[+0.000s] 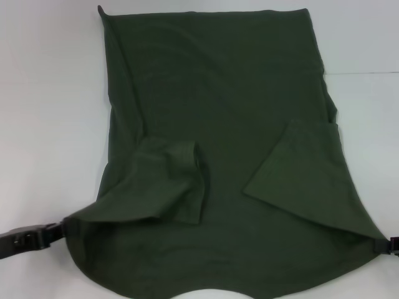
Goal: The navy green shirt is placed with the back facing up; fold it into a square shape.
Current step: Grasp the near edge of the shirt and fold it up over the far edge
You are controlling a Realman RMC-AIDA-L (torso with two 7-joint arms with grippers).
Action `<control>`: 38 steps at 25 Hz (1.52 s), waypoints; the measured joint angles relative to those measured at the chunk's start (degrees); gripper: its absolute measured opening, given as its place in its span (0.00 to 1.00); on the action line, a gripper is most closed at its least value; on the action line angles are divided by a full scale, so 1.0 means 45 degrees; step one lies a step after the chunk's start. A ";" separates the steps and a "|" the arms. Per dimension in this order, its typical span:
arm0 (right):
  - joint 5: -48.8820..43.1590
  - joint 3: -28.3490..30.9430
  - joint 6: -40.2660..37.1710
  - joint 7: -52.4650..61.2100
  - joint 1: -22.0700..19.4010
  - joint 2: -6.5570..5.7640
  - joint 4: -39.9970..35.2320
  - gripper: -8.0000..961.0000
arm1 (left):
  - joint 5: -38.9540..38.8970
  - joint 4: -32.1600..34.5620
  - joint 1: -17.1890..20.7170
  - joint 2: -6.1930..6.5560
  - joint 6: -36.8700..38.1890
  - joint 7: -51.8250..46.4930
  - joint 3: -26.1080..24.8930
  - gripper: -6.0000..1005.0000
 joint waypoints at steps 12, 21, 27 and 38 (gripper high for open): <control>0.0029 0.2572 -0.2165 -0.2881 -0.0811 0.0108 -0.0087 0.07 | -0.0023 0.0008 0.0735 0.0227 0.1670 -0.0551 -0.3112 0.03; 0.0029 0.3362 -0.3233 -0.3950 -0.1371 0.0161 -0.0107 0.08 | -0.0026 -0.0091 0.1243 0.0217 0.2430 -0.0441 -0.4523 0.03; 0.0028 0.3389 -0.3724 -0.4499 -0.1845 0.0211 -0.0114 0.09 | -0.0034 -0.0118 0.1586 0.0180 0.2952 -0.0297 -0.4655 0.03; -0.0027 0.3778 -0.4427 -0.4942 -0.2559 0.0255 -0.0133 0.11 | -0.0039 -0.0030 0.2227 0.0098 0.3786 -0.0206 -0.4933 0.03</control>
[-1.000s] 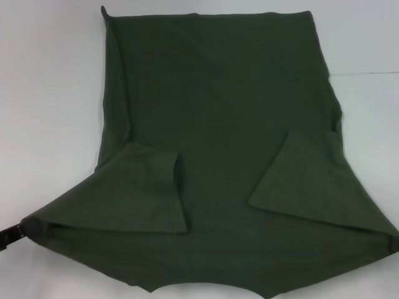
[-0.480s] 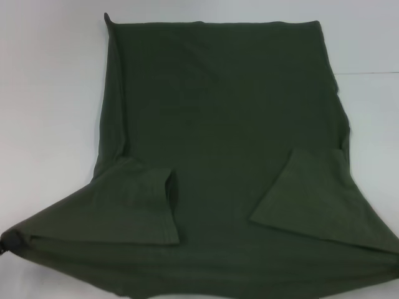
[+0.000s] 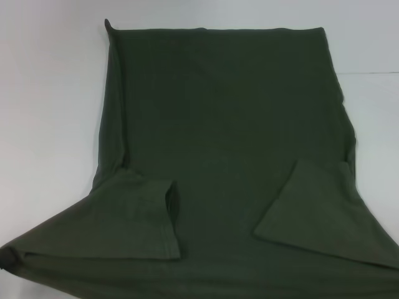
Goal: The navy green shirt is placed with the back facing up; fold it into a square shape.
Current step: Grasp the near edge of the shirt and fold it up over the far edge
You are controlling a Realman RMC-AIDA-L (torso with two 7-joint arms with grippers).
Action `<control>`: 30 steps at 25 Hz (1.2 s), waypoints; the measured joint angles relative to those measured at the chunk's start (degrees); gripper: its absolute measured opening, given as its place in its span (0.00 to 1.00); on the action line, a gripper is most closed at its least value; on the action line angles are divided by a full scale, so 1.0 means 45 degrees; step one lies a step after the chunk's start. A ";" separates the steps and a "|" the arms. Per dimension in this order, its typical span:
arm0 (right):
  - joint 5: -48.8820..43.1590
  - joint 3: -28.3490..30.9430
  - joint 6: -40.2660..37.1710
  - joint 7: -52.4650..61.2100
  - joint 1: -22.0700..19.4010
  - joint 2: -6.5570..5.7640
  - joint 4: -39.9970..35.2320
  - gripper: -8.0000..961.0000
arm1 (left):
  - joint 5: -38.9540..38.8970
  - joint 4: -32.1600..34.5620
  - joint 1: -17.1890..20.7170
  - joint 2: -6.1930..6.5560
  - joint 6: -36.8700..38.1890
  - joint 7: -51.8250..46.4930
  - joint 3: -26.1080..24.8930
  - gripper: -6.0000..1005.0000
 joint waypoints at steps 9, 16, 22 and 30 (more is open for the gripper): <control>0.0041 0.1363 0.0029 0.0243 0.1024 -0.0198 -0.0014 0.12 | -0.0248 -0.0647 -0.1158 0.0332 -0.0255 -0.0132 -0.0114 0.03; 0.0252 0.2357 0.1126 0.0885 0.3050 -0.0491 0.0002 0.13 | -0.0447 -0.2374 -0.3295 0.1246 -0.1782 -0.0148 -0.0032 0.03; 0.0788 0.2267 0.2780 0.1287 0.4466 -0.0505 0.0118 0.14 | -0.0465 -0.3112 -0.4983 0.1756 -0.3531 -0.0029 0.0037 0.03; 0.0863 0.1769 0.6085 0.1218 0.6198 -0.0192 0.0580 0.15 | -0.0661 -0.3946 -0.6569 0.1935 -0.6370 0.0592 0.1162 0.03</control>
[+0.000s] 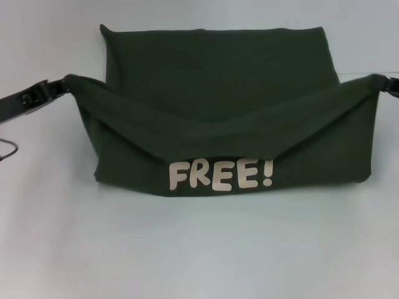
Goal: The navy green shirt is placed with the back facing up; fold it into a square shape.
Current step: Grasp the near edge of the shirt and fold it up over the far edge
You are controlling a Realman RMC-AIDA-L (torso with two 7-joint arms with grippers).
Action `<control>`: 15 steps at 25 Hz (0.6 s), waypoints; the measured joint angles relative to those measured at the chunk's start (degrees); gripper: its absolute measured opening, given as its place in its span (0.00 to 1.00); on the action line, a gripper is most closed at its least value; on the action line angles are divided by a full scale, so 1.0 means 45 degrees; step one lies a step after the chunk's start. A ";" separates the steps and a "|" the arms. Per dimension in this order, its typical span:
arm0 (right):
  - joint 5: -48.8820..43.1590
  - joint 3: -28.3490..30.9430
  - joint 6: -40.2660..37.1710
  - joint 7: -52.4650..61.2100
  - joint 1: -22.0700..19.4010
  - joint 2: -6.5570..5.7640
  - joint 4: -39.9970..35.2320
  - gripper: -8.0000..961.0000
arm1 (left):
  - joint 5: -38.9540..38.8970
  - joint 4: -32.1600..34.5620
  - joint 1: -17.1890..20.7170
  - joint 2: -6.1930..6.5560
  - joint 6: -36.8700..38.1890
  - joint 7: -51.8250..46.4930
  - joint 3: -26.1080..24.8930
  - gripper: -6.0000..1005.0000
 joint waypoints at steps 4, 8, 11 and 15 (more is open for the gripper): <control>0.0136 -0.0474 0.1893 -0.0472 0.0651 0.0118 0.0512 0.16 | -0.0121 -0.0291 -0.0544 -0.0105 -0.1486 0.0556 0.0235 0.03; 0.0923 -0.1171 0.3847 -0.1185 0.1139 0.0270 0.1053 0.16 | -0.0444 -0.0634 -0.0936 -0.0143 -0.2757 0.1183 0.0368 0.03; 0.1683 -0.1768 0.5044 -0.1711 0.1352 0.0366 0.1388 0.17 | -0.0716 -0.0698 -0.1128 -0.0203 -0.3387 0.1568 0.0404 0.03; 0.2770 -0.2402 0.6398 -0.2513 0.1622 0.0504 0.1584 0.17 | -0.1342 -0.1077 -0.1372 -0.0223 -0.4345 0.2243 0.0641 0.03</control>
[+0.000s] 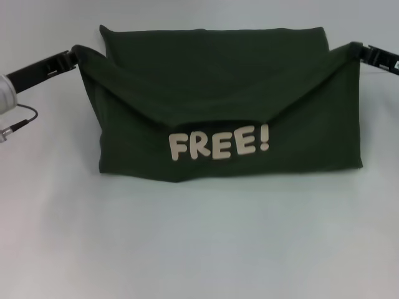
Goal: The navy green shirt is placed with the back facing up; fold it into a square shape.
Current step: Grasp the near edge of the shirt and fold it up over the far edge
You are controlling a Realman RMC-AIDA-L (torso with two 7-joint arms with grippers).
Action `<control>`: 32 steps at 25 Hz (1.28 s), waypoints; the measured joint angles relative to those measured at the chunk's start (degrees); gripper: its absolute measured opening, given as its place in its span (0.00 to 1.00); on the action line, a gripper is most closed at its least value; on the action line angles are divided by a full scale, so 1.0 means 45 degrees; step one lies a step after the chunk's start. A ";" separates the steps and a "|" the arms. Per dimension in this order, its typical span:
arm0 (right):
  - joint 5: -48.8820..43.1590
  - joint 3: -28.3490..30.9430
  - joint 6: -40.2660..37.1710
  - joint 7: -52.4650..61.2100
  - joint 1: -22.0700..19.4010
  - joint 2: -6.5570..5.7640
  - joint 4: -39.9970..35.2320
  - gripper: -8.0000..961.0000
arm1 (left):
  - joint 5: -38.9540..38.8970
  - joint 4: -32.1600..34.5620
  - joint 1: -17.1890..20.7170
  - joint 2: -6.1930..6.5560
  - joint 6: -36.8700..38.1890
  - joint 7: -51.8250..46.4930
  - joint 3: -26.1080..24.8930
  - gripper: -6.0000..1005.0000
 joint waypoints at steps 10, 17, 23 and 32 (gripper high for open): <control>0.1576 -0.0510 0.2570 -0.2070 0.0402 0.0352 0.1204 0.19 | -0.1118 -0.1220 -0.0329 -0.0314 -0.1922 0.2339 0.0042 0.08; 0.2378 -0.0521 0.3421 -0.3174 0.0222 0.0733 0.1483 0.20 | -0.1272 -0.1381 -0.0272 -0.1026 -0.2844 0.3729 0.0012 0.11; 0.2389 -0.0528 0.3538 -0.3311 0.0161 0.0829 0.1507 0.21 | -0.1277 -0.1465 -0.0230 -0.1075 -0.2872 0.3805 0.0004 0.13; 0.2348 -0.0587 0.3536 -0.3494 0.0142 0.1006 0.1437 0.22 | -0.1240 -0.1334 -0.0214 -0.1051 -0.2475 0.3709 0.0070 0.17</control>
